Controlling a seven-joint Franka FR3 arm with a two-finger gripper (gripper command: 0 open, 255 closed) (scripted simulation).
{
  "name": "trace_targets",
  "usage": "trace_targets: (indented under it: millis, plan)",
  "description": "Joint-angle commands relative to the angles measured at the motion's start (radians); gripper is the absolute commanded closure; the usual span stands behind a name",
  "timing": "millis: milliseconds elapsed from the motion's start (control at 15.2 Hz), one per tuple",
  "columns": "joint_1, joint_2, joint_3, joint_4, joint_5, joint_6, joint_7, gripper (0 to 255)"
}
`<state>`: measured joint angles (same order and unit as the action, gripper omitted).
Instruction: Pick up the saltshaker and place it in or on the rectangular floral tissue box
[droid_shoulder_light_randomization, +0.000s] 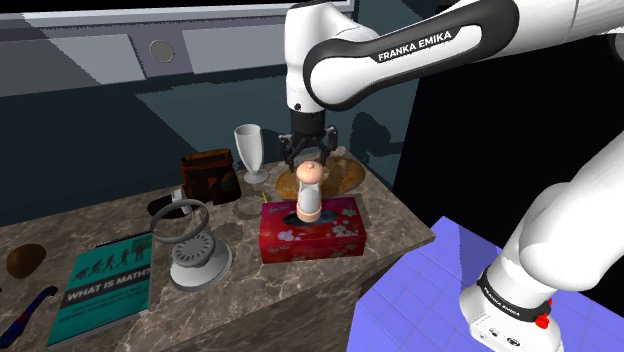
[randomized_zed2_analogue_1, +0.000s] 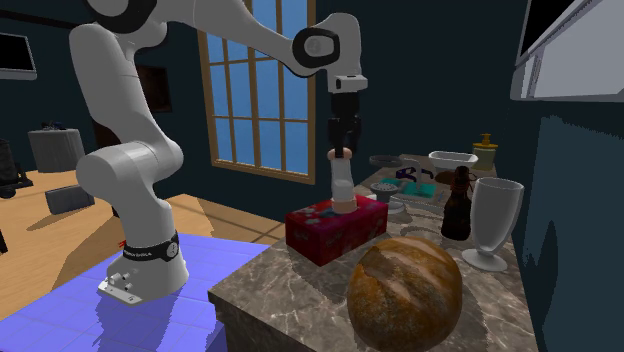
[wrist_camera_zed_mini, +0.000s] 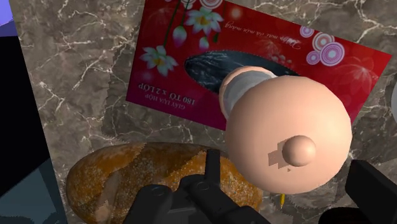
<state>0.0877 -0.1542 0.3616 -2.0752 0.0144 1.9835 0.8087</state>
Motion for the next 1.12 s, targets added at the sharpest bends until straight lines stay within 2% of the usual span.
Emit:
trace_targets:
  millis: [0,264,528,1056]
  plan:
    - [0.000,0.000,0.000,0.000,0.000,0.000,0.000,0]
    - [0.000,0.000,0.000,0.000,0.000,0.000,0.000,0]
    - [0.000,-0.023,-0.004,0.105,0.007,-0.126,-0.006,0]
    - [0.000,-0.023,-0.004,0.105,0.007,-0.126,-0.006,0]
